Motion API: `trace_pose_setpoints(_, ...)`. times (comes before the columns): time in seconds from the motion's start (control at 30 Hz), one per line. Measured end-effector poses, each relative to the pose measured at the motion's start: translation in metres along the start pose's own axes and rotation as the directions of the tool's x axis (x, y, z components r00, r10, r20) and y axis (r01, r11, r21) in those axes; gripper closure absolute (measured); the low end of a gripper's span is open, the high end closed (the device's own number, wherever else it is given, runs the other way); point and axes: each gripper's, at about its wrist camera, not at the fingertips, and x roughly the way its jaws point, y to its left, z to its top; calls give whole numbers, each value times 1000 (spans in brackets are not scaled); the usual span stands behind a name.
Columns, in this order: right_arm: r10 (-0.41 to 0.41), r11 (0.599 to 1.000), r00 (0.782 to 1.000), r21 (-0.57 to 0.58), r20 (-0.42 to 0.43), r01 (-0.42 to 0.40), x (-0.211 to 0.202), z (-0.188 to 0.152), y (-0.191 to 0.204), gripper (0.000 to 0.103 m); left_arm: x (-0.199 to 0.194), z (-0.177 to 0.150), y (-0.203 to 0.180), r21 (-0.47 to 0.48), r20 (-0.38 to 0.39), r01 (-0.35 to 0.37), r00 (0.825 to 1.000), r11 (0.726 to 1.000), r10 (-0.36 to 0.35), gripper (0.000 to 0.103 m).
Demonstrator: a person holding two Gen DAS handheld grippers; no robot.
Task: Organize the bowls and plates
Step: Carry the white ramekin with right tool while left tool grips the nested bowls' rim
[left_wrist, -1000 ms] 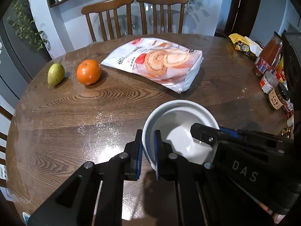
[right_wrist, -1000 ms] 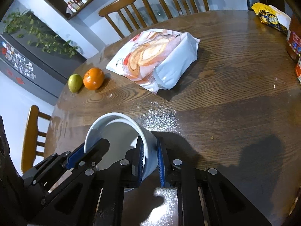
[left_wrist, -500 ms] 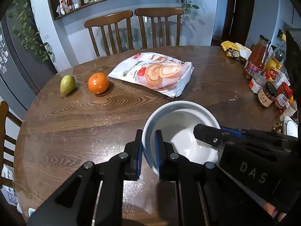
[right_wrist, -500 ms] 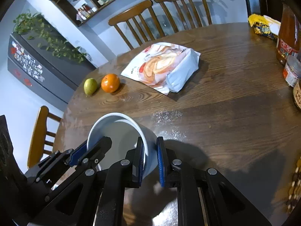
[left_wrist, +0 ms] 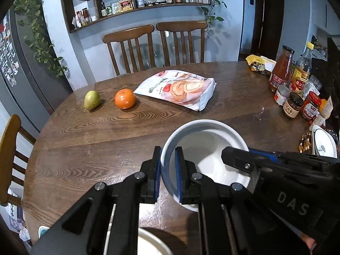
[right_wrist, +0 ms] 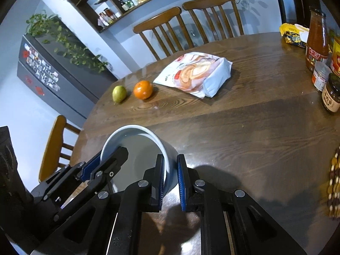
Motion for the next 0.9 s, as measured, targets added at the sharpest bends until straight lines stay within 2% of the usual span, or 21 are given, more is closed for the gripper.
trace_pose_setpoints(0.4,11,1000,1000,-24,17,-11,-18,-29,33,88,-35,-26,21,-17,27,-6,1000,1000,6,93)
trace_pose_setpoints(0.9,32,998,999,-63,7,-31,-20,-56,73,88,-63,-52,52,-44,38,-31,999,999,32,93)
